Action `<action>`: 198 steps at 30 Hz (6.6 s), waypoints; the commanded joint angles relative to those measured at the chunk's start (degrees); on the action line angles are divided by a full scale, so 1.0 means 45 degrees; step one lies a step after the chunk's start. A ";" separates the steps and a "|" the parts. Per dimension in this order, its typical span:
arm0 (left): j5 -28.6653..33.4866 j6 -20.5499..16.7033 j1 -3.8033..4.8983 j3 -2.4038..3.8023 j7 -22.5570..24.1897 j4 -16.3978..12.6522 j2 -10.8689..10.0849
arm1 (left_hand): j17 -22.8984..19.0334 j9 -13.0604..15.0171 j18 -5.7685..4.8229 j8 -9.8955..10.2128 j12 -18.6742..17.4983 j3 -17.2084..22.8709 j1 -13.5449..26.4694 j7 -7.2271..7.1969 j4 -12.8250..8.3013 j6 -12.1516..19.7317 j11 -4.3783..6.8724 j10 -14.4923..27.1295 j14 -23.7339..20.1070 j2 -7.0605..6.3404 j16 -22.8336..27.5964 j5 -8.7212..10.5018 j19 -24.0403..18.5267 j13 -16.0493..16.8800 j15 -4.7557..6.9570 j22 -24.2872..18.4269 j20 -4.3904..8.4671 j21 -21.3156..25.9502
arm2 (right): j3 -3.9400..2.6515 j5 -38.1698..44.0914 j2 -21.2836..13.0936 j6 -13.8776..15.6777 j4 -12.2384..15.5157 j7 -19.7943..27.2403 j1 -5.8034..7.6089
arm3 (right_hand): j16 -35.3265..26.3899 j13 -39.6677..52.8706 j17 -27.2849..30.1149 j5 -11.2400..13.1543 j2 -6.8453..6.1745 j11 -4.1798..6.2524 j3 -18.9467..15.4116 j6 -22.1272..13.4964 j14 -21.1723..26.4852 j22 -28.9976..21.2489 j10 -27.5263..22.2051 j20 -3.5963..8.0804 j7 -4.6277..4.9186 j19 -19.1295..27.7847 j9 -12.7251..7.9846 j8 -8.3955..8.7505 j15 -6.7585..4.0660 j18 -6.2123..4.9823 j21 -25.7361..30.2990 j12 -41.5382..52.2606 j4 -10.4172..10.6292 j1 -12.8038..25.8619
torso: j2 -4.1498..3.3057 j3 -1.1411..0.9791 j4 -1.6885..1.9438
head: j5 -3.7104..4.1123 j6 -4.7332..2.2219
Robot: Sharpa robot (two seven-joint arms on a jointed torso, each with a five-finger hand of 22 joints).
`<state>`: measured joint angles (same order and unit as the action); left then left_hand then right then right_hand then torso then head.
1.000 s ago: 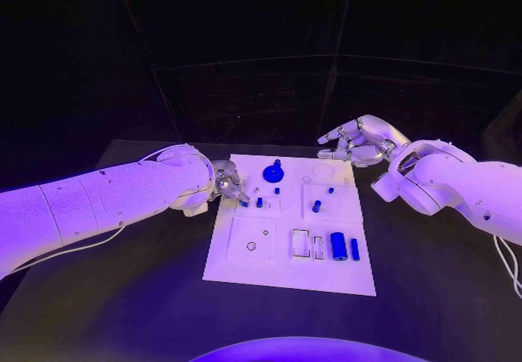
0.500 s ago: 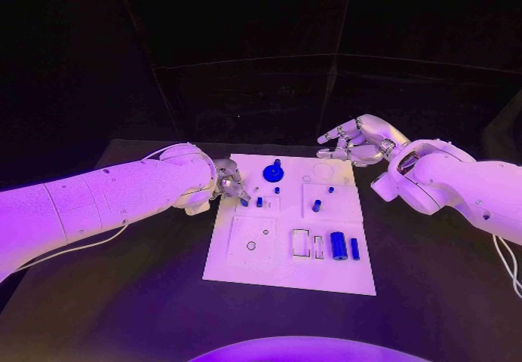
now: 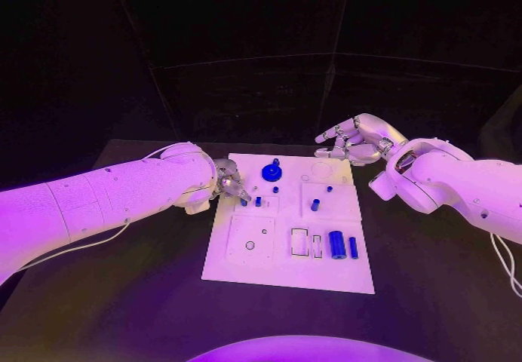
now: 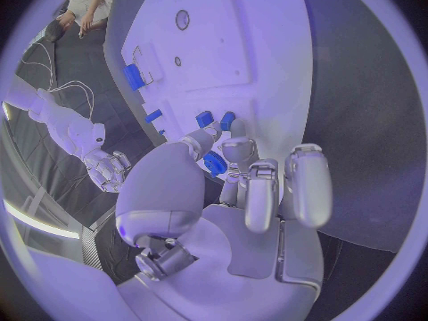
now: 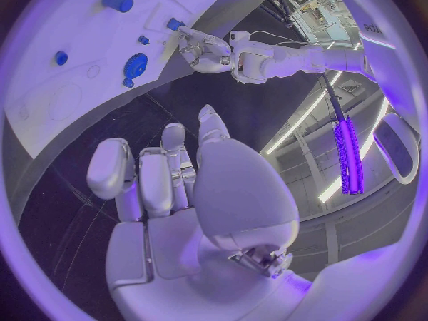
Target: Assemble the parts on the task board
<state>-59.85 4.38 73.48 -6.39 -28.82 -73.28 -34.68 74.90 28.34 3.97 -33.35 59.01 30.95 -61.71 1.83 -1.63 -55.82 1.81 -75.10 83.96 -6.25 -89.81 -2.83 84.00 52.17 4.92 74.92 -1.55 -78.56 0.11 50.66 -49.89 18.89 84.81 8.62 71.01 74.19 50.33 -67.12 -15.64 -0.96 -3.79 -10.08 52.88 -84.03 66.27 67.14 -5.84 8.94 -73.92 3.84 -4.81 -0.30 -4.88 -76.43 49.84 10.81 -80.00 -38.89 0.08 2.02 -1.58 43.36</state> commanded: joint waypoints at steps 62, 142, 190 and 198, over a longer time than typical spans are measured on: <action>-0.3570 -0.2606 0.0144 -0.0931 0.6296 0.2435 0.2378 | -0.1591 -0.4557 0.0911 0.3979 -0.7849 -0.3403 -0.3374 0.1459 -0.0384 0.0871 -0.1609 0.5418 -0.0021 0.0122 0.2937 -0.0022 -0.1468 -0.9215 -0.1207 -0.5372 -0.1030 0.5446 | -0.0007 -0.0042 0.0109 0.0035 -0.0047 0.0137 0.0024 | -0.0052 -0.0072 0.0012 -0.0001 0.0134 0.0004 -0.0118 -0.0050 -0.0249 -0.0061 -0.0130 0.0012 -0.0022 0.0084 0.0017 -0.0063 -0.0062 -0.0119 0.0082 -0.0124 0.0018 0.0033 | -0.0016 0.0008 -0.0001 | 0.0339 -0.0295; -0.3979 -0.2140 0.0006 -0.0943 0.5924 0.3338 0.3243 | -0.2007 -0.5399 0.0503 0.5380 -0.9815 -0.0454 -0.3296 0.1273 -0.1156 -0.1218 -0.1244 0.2205 0.0274 0.0608 0.2435 -0.0004 -0.0787 -1.0772 -0.0868 -0.2938 -0.0702 0.3212 | -0.0008 -0.0042 0.0278 -0.0004 -0.0095 0.0144 0.0025 | -0.0057 -0.0043 0.0000 -0.0001 0.0211 0.0015 -0.0123 -0.0025 -0.0260 -0.0062 -0.0080 0.0015 -0.0032 0.0072 0.0023 -0.0086 -0.0068 -0.0118 0.0093 -0.0060 -0.0009 -0.0029 | 0.0028 0.0025 0.0045 | 0.0491 -0.0299; -0.2656 -0.1751 -0.0055 -0.0500 0.6067 0.1964 0.0977 | -0.2233 -0.5412 0.0518 0.5744 -1.0484 -0.0151 -0.2903 0.1315 -0.1254 -0.1302 -0.1308 0.2004 0.0252 0.0248 0.2474 -0.0003 -0.0832 -1.0748 -0.0940 -0.2896 -0.0787 0.3214 | -0.0007 -0.0042 0.0251 0.0021 -0.0124 0.0132 0.0023 | -0.0068 -0.0083 0.0007 0.0021 0.0251 0.0020 -0.0128 -0.0011 -0.0263 -0.0068 -0.0090 0.0018 -0.0037 0.0070 0.0026 -0.0099 -0.0072 -0.0119 0.0102 -0.0085 -0.0015 -0.0047 | 0.0076 0.0020 0.0099 | 0.0361 -0.0382; -0.2657 -0.1901 -0.0070 -0.0507 0.6051 0.2064 0.1118 | -0.2238 -0.5414 0.0520 0.5761 -1.0505 -0.0150 -0.2901 0.1322 -0.1266 -0.1296 -0.1312 0.1998 0.0246 0.0227 0.2477 -0.0001 -0.0840 -1.0747 -0.0939 -0.2899 -0.0786 0.3220 | -0.0007 -0.0042 0.0252 0.0026 -0.0124 0.0135 0.0023 | -0.0068 -0.0083 0.0007 0.0021 0.0251 0.0020 -0.0128 -0.0011 -0.0263 -0.0068 -0.0090 0.0018 -0.0037 0.0070 0.0026 -0.0099 -0.0072 -0.0119 0.0102 -0.0085 -0.0015 -0.0047 | 0.0081 0.0022 0.0104 | 0.0375 -0.0372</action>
<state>-72.13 -4.39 73.12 -8.69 -1.31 -64.04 -29.75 64.91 3.99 7.12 -7.60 11.92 29.98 -75.08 7.56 -7.35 -61.32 -4.20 -65.73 83.86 -4.99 -78.76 -3.09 80.42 3.74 0.92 61.94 -4.94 -64.37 0.11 50.64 -48.81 18.92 84.17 8.80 71.01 74.19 50.01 -67.04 -15.64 -0.36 -3.59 -10.37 52.88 -84.03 66.05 66.94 -5.84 8.94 -73.93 3.87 -5.09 -0.30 -4.88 -76.22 49.44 10.80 -79.98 -38.55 0.19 2.49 0.07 41.70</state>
